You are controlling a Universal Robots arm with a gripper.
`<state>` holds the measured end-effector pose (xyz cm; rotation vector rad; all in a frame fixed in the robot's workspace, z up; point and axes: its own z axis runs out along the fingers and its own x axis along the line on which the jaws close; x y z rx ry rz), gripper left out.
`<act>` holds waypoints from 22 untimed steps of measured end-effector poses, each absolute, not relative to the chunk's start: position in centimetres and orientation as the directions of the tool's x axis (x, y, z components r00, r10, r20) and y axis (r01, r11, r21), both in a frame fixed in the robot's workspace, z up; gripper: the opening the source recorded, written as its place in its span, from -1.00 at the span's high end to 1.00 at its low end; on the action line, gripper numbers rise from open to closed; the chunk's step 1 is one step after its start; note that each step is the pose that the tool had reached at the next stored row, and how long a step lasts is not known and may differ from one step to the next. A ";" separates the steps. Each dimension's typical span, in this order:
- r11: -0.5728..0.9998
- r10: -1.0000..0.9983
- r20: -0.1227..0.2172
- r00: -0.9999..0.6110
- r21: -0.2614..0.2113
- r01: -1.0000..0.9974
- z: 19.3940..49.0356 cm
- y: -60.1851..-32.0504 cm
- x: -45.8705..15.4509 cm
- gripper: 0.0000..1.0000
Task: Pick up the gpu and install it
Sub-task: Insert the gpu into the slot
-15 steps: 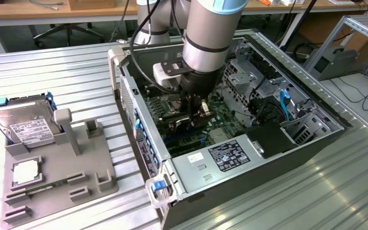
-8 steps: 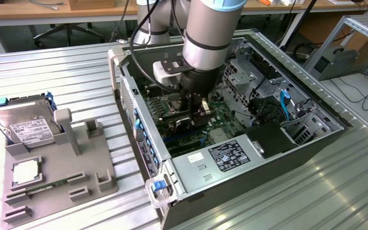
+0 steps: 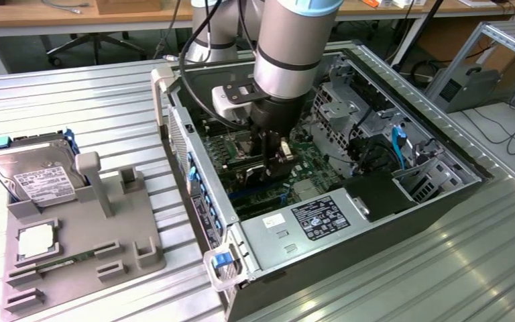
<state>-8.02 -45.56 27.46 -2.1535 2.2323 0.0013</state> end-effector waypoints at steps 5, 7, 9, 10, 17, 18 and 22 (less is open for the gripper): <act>0.036 -0.999 -0.029 -0.036 -0.027 -0.999 27.4 -45.6 -8.0 -0.18; 0.037 -0.999 -0.029 -0.036 -0.027 -0.999 27.3 -45.6 -8.0 -0.18; 0.038 -0.999 -0.029 -0.037 -0.027 -0.999 27.3 -45.6 -8.0 -0.18; 0.038 -0.999 -0.029 -0.037 -0.027 -0.999 27.3 -45.6 -8.0 -0.18; 0.041 -0.999 -0.025 -0.041 -0.026 -0.999 27.1 -45.8 -8.0 -0.18; 0.041 -0.999 -0.026 -0.041 -0.026 -0.999 27.1 -45.8 -8.0 -0.18; 0.041 -0.999 -0.025 -0.041 -0.025 -0.999 27.0 -45.8 -8.1 -0.18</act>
